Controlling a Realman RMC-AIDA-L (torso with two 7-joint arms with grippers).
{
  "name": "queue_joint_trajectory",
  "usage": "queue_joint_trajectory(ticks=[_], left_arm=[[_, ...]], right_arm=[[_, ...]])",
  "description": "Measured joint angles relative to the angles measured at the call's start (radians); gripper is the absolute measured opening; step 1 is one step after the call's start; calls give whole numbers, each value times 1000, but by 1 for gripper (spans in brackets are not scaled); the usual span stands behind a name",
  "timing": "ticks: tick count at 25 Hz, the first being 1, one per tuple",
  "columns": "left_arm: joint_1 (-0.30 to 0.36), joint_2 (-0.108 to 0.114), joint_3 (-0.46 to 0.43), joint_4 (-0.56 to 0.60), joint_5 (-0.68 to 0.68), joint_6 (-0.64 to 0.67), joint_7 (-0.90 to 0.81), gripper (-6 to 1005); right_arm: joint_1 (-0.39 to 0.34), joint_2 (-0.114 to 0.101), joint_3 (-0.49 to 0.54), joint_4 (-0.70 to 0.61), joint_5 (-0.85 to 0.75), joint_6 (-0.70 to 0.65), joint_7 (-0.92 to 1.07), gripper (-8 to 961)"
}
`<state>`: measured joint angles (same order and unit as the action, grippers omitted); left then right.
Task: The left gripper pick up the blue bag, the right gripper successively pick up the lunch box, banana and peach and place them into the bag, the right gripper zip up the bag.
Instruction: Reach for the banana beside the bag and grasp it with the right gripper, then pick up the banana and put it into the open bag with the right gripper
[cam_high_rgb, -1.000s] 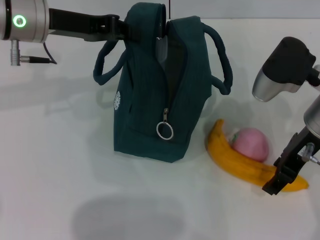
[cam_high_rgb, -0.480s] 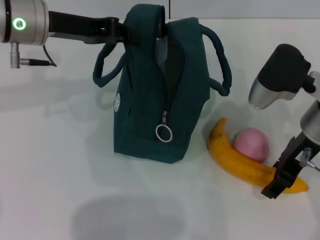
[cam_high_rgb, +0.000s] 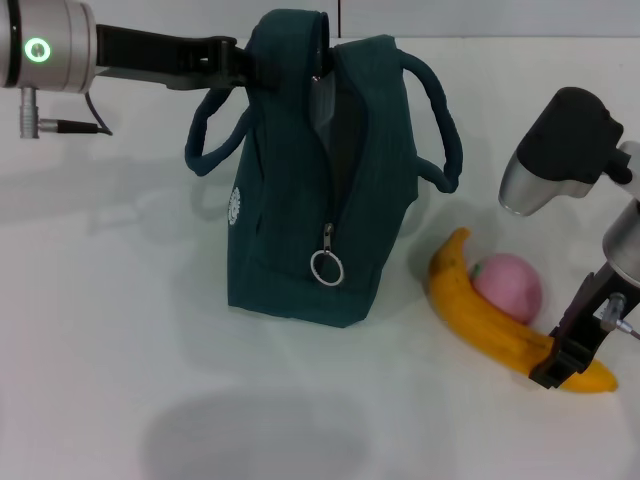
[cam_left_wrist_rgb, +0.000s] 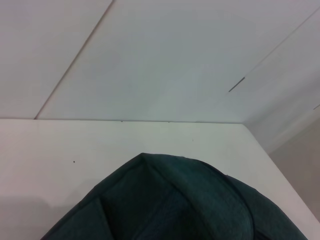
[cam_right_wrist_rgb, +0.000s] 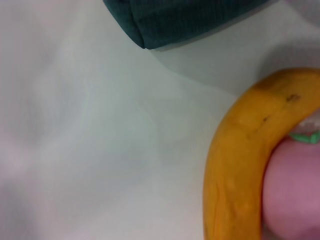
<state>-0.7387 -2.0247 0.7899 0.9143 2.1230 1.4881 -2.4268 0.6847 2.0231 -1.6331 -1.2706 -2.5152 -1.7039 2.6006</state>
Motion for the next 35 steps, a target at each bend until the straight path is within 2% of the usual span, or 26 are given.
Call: queue_joint_trajectory(ticks=[4, 7, 10, 14, 18, 20, 26, 35], left_arm=[[-1, 1, 0, 0, 0, 0, 0, 49], [0, -2, 0, 0, 0, 0, 0, 49], [0, -4, 0, 1, -1, 0, 0, 49], [0, -6, 0, 1, -14, 0, 0, 49], [1, -6, 1, 3, -25, 0, 0, 49], [0, -5, 2, 3, -26, -1, 0, 49], [-4, -7, 4, 2, -26, 0, 0, 49], [-7, -8, 3, 4, -28, -13, 12, 49]], right_arm=[[-1, -3, 21, -1, 3, -1, -5, 463], [-7, -4, 85, -2, 45, -12, -40, 459], [-14, -8, 228, 34, 179, -52, -116, 456], [-17, -12, 480, 136, 318, -146, -239, 451], [-17, -25, 657, 253, 358, -232, -331, 446], [-25, -35, 713, 296, 370, -250, -373, 444], [-54, -50, 780, 348, 387, -242, -438, 431], [-93, -69, 791, 370, 488, -303, -440, 434]])
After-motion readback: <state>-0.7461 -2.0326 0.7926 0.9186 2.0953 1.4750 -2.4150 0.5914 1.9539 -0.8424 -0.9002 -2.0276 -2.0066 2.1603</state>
